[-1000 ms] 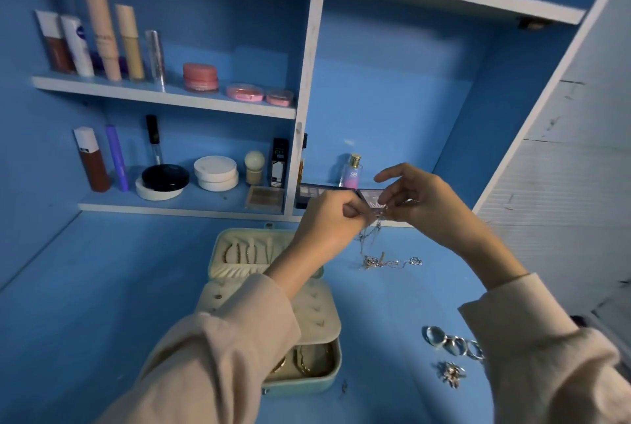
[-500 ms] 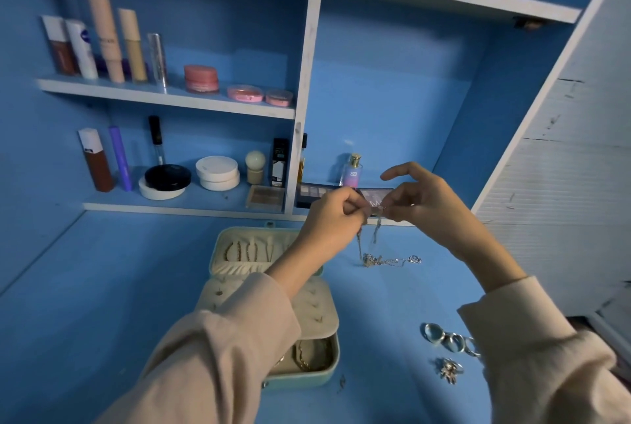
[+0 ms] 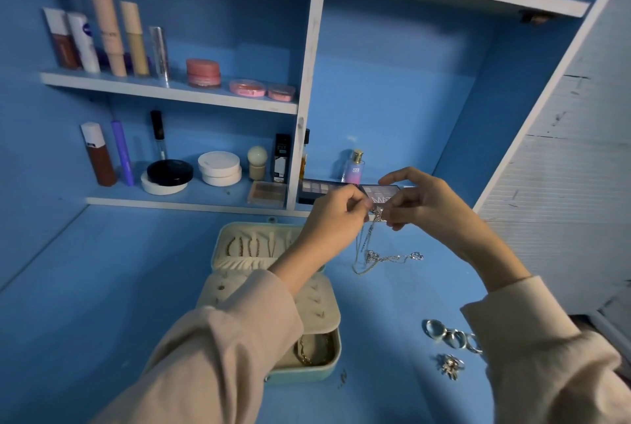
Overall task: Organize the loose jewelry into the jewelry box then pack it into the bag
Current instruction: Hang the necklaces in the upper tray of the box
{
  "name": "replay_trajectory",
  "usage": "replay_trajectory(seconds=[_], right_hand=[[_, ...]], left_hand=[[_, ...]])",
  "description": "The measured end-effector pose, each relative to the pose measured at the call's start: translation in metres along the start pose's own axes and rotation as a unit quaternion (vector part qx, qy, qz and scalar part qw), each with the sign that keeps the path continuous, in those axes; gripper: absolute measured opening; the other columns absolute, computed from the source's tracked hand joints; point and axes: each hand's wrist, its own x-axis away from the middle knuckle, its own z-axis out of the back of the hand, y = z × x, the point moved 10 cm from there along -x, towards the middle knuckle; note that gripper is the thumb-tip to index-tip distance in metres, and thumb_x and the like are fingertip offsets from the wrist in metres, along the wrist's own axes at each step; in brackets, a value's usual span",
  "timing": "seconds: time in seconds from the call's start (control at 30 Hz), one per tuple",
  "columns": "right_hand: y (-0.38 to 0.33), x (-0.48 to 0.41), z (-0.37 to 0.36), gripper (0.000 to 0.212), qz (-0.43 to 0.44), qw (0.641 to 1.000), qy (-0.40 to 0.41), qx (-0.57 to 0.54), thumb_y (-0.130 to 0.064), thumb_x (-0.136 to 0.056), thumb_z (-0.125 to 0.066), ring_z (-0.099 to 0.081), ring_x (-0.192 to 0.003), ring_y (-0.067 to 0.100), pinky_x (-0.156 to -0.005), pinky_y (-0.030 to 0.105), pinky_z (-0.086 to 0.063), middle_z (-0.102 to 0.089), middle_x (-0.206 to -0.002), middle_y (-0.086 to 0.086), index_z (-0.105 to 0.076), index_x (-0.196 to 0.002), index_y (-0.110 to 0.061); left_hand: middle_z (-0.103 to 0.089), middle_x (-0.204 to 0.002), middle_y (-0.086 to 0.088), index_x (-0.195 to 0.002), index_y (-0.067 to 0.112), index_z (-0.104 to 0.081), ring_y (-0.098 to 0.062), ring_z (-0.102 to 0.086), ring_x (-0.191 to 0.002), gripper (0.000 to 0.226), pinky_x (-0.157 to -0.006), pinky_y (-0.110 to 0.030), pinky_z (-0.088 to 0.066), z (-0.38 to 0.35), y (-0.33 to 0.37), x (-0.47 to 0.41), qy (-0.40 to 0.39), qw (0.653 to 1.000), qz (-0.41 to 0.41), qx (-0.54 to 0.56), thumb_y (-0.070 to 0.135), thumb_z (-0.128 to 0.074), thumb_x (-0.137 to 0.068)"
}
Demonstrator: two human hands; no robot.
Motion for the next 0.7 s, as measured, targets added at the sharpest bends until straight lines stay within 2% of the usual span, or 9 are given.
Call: replay_trajectory(seconds=[0.13, 0.23, 0.33, 0.47, 0.53, 0.7], right_hand=[[0.001, 0.001, 0.003, 0.038, -0.006, 0.999, 0.001, -0.036, 0.014, -0.08, -0.058, -0.06, -0.06, 0.017, -0.065, 0.023, -0.051, -0.065, -0.068, 0.007, -0.057, -0.108, -0.012], [0.002, 0.001, 0.005, 0.038, -0.008, 0.999, 0.006, -0.041, 0.014, -0.08, -0.059, -0.059, -0.058, 0.016, -0.066, 0.023, -0.05, -0.064, -0.066, 0.005, -0.057, -0.109, -0.011], [0.001, 0.001, 0.004, 0.038, -0.004, 0.999, -0.001, -0.038, 0.014, -0.08, -0.058, -0.059, -0.06, 0.017, -0.069, 0.025, -0.051, -0.065, -0.066, 0.005, -0.058, -0.109, -0.011], [-0.001, 0.001, 0.001, 0.04, 0.004, 0.999, -0.012, -0.035, 0.015, -0.08, -0.057, -0.058, -0.063, 0.02, -0.071, 0.027, -0.051, -0.065, -0.069, 0.007, -0.057, -0.111, -0.011], [-0.001, 0.002, 0.0, 0.041, 0.005, 1.0, -0.017, -0.025, 0.015, -0.08, -0.057, -0.057, -0.063, 0.019, -0.071, 0.027, -0.05, -0.065, -0.069, 0.006, -0.056, -0.112, -0.011], [-0.003, 0.0, 0.001, 0.039, 0.022, 0.997, -0.018, 0.072, 0.01, -0.08, -0.058, -0.056, -0.059, 0.012, -0.067, 0.023, -0.047, -0.064, -0.062, -0.005, -0.057, -0.11, -0.016]], left_hand=[[-0.059, -0.078, 0.014, -0.09, 0.017, -0.062, -0.005, -0.054, -0.077, 0.005, -0.068, -0.019, -0.041, 0.005, 0.0, 0.001, 0.019, 0.999, -0.015, -0.022, 0.018, -0.058, -0.092], [-0.058, -0.074, 0.016, -0.082, 0.021, -0.061, -0.003, -0.053, -0.073, 0.007, -0.067, -0.017, -0.041, 0.009, 0.0, 0.005, 0.037, 0.999, -0.021, 0.001, 0.019, -0.063, -0.088], [-0.061, -0.071, 0.014, -0.079, 0.021, -0.068, -0.002, -0.054, -0.068, 0.009, -0.065, -0.018, -0.041, 0.003, -0.002, 0.007, 0.007, 1.0, 0.0, 0.012, 0.028, -0.067, -0.085], [-0.071, -0.084, 0.008, -0.086, 0.02, -0.074, -0.01, -0.063, -0.086, 0.013, -0.078, -0.025, -0.047, -0.003, -0.007, 0.006, -0.023, 1.0, 0.015, 0.016, 0.032, -0.069, -0.084], [-0.072, -0.088, 0.004, -0.088, 0.018, -0.075, -0.012, -0.063, -0.088, 0.013, -0.08, -0.026, -0.047, -0.004, -0.009, 0.006, -0.03, 0.999, 0.018, 0.016, 0.029, -0.07, -0.084], [-0.068, -0.082, 0.002, -0.086, 0.015, -0.073, -0.009, -0.058, -0.078, 0.012, -0.067, -0.019, -0.042, 0.002, -0.011, 0.004, -0.019, 1.0, 0.02, 0.002, 0.026, -0.07, -0.084]])
